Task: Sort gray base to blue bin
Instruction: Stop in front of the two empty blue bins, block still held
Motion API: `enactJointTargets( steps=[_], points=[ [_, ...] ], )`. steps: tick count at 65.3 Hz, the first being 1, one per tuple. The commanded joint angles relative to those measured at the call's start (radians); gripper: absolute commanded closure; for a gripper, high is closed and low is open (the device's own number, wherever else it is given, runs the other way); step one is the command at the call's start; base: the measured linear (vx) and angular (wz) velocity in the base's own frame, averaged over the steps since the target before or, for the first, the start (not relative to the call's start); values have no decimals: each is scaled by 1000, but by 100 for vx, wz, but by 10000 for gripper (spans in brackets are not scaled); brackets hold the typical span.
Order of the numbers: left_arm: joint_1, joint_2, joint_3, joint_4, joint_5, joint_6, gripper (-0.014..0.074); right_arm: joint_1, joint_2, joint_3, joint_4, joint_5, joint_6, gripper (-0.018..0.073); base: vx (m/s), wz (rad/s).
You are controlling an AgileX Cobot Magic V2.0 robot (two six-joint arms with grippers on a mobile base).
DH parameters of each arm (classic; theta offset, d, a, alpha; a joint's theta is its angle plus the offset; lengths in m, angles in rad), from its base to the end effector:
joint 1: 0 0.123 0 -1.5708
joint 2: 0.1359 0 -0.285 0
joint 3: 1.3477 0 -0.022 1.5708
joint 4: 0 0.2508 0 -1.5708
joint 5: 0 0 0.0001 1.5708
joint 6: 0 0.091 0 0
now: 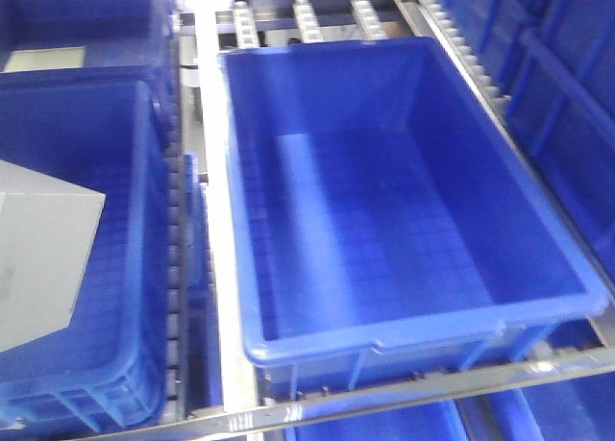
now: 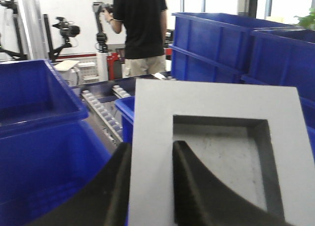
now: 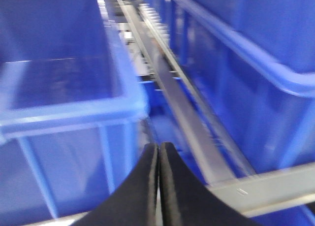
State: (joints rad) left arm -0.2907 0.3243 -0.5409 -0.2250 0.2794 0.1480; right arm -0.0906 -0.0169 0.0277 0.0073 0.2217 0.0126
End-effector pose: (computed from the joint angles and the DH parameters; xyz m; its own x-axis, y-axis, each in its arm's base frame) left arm 0.0637 -0.0249 0.3483 0.0061 -0.0732 -0.9973 0.3462 0.9358 -0.0666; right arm 0.0552 -0.0049 0.1846 -0.1424 0.0327 -0.9893 0.0917 0.9956 0.0197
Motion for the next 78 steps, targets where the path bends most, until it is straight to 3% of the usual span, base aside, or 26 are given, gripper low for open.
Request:
enactJointTargets(
  steps=[1,78],
  points=[
    [-5,9,-30,-20,-106,-6,559,0,-2,2,-7,-75,-13,564,9,35],
    [-5,9,-30,-20,-106,-6,559,0,-2,2,-7,-75,-13,564,3,10]
  ],
)
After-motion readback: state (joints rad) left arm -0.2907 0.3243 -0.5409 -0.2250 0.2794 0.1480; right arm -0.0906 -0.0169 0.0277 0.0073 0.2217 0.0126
